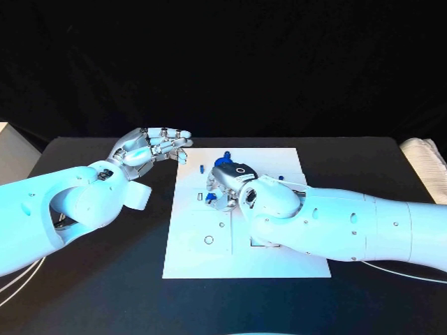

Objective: Assemble the parts on the task board

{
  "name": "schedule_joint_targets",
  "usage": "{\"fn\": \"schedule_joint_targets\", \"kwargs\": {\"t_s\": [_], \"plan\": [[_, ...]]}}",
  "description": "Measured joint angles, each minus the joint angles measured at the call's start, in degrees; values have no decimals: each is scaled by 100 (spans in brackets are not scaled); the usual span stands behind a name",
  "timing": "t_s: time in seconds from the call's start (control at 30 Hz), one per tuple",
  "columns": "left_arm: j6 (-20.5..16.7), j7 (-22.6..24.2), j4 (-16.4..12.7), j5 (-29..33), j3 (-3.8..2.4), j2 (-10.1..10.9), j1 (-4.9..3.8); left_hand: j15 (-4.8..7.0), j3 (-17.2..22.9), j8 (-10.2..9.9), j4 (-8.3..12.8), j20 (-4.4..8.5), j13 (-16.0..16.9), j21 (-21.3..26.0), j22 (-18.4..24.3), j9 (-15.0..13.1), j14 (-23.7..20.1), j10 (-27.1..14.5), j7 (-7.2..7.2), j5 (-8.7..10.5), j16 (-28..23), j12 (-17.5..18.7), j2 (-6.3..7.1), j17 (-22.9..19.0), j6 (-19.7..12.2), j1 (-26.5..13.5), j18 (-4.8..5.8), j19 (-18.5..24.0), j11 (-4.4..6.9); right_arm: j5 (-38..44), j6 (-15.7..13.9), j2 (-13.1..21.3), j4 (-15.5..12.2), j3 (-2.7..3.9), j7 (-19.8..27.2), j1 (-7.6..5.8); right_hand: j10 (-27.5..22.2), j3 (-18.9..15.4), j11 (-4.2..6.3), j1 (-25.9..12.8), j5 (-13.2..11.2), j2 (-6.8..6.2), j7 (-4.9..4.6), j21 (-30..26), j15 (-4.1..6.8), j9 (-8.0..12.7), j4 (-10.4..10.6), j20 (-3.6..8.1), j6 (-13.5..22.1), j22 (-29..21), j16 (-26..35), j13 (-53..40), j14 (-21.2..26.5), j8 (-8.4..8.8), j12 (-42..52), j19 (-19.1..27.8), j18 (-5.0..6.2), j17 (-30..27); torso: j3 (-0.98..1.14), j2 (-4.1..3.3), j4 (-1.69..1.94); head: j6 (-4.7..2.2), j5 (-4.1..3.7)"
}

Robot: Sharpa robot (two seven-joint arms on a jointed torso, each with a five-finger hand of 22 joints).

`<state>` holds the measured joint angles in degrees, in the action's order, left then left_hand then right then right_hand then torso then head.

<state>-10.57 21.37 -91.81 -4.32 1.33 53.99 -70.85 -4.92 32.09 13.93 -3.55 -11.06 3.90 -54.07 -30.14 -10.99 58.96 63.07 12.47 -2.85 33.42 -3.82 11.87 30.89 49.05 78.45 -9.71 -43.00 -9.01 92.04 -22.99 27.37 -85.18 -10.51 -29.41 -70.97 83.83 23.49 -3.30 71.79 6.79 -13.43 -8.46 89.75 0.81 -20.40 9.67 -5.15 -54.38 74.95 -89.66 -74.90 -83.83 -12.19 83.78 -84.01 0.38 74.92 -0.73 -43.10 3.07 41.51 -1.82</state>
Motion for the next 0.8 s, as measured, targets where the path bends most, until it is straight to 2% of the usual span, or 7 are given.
{"fn": "schedule_joint_targets", "kwargs": {"t_s": [0.1,0.53,0.8], "plan": [[0,-2,0,0,0,0,0,0,0,0,0,0,0,0,0,0,0,0,0,0,0,0,0,0,0,0,1,0,0,84,5,-38,36,0,-39,0,0,0,0,0,0,0,0,0,0,0,0,0,0,0,0,0,0,0,0,0,0,0,6,-1,1,8,2],[1,-12,1,-1,0,-2,0,-21,0,0,0,-21,5,0,0,-9,-21,0,0,0,0,0,0,8,0,0,0,21,0,227,181,-109,139,6,-82,23,0,-90,0,66,0,-44,0,0,0,0,-59,0,0,-1,0,0,0,0,0,0,0,-1,8,-1,-8,52,27],[3,-16,1,-2,0,0,0,-21,0,0,0,-21,5,0,0,-9,-21,0,0,0,0,0,0,8,0,0,0,21,0,269,300,-112,127,22,-85,20,0,-126,0,184,1,-32,46,0,0,-29,-95,0,-46,-2,0,0,0,-71,0,0,0,-1,4,4,-7,69,30]]}}
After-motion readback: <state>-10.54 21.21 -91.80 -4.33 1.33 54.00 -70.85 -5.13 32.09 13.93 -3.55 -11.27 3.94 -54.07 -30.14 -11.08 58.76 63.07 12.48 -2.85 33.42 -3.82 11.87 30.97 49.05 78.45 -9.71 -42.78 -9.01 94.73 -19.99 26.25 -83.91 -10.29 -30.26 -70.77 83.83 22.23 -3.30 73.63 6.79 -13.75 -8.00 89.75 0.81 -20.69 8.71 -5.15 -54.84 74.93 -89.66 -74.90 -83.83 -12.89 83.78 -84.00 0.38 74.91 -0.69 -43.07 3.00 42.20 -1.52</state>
